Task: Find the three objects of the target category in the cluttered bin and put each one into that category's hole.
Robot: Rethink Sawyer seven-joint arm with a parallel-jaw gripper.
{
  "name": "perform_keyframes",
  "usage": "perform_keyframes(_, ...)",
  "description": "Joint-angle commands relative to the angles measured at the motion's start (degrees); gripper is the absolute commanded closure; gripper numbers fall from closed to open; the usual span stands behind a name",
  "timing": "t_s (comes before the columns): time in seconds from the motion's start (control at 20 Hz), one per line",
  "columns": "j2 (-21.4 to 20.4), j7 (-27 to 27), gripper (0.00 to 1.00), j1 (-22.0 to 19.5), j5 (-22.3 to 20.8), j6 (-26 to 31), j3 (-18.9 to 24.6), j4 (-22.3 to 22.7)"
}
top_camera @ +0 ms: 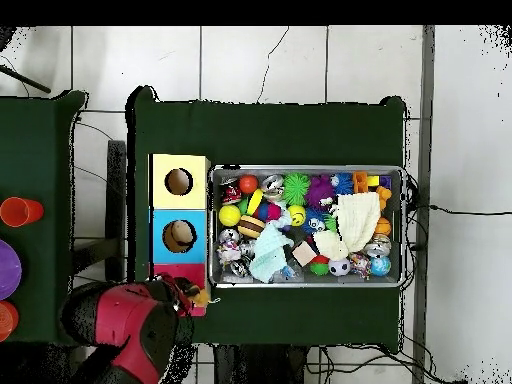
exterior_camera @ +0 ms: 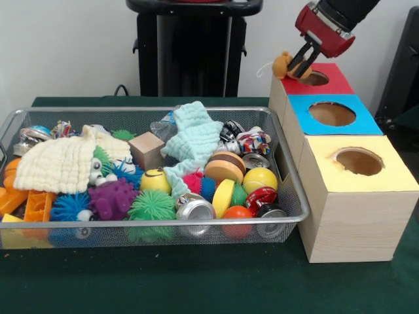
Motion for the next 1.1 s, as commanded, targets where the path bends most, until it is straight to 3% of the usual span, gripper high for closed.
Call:
perform_keyframes(0.05, 5.69, 19.92, 1.00, 0.49, 1.55, 10.65, 1.77, -5.95)
perform_keyframes(0.45, 7.58, 21.32, 1.00, 1.69, 0.03, 18.19, -1.20, -9.50)
perform_keyframes(1.1, 8.36, 21.26, 1.00, 0.77, 0.41, 19.80, -1.48, -13.27)
